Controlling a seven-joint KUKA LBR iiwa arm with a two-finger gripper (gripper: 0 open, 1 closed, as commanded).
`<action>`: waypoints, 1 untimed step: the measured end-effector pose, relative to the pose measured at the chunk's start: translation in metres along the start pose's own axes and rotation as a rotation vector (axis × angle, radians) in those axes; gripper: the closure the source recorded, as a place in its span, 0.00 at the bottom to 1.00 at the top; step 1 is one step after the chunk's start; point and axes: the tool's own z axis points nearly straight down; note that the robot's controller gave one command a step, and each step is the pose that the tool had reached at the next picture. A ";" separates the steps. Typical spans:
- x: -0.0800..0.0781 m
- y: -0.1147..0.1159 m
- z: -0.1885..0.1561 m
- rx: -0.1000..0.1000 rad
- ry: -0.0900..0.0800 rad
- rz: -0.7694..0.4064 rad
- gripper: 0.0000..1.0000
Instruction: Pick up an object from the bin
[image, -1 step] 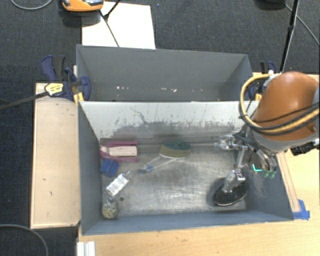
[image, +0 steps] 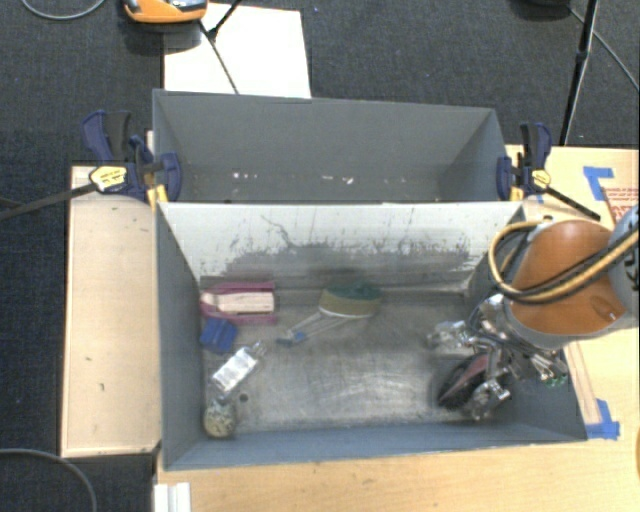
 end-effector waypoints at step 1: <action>0.031 -0.024 -0.032 0.006 -0.009 -0.070 0.00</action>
Offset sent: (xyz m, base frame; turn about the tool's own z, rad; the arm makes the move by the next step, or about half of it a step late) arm -0.0201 -0.0321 0.0310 -0.0749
